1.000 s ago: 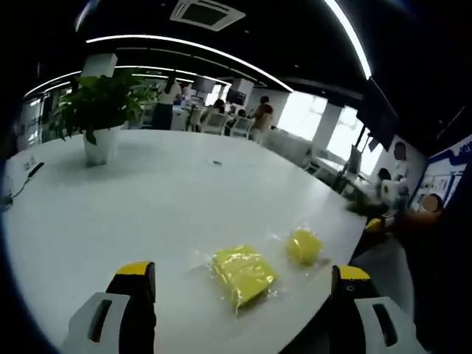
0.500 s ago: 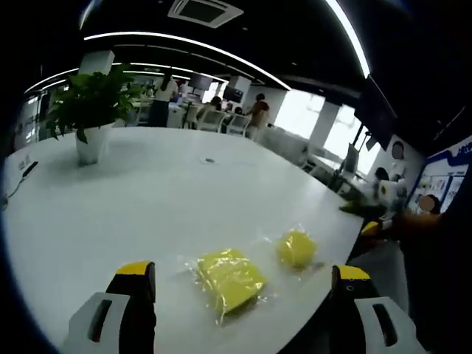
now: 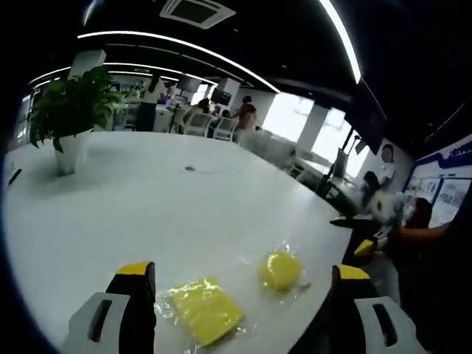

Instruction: Compare the silicone blocks by pressing each to a similar depth, holding the contact briefly, and releasing to observe deformation and rebound differences across the visible hardness samples.

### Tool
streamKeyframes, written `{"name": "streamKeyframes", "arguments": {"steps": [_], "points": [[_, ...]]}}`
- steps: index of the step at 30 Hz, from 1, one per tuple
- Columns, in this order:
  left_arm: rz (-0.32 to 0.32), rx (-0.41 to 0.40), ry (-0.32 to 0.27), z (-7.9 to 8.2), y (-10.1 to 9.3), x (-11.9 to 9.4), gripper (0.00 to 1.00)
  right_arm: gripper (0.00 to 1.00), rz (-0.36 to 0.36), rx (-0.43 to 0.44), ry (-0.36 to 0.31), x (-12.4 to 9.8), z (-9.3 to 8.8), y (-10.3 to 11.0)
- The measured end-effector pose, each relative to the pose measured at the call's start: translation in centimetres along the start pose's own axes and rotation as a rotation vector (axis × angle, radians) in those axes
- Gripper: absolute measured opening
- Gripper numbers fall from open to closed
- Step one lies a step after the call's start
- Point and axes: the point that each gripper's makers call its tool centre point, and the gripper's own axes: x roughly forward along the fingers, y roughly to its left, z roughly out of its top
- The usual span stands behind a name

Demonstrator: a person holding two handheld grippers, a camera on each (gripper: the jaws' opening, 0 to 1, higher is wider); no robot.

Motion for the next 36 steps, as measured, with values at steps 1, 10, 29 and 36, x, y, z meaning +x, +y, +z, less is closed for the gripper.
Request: {"name": "streamKeyframes", "arguments": {"steps": [1,10,29,36], "points": [[-0.001,-0.001,0.004,0.0,0.0,0.3,1.0,0.96,0.0,0.001,0.001,-0.1,0.0,0.0],[-0.022,-0.032,0.031,0.0,-0.7,2.7,1.0,0.96,-0.005,0.0,-0.007,-0.4,0.3,0.0],[-0.058,-0.274,0.085,0.1,-1.8,7.0,1.0,0.96,-0.008,0.012,-0.005,-0.7,-0.1,-0.5],[-0.051,-0.346,0.106,-0.2,-1.6,8.9,0.98,0.96,-0.01,0.015,-0.01,-0.8,0.0,-0.6]]}}
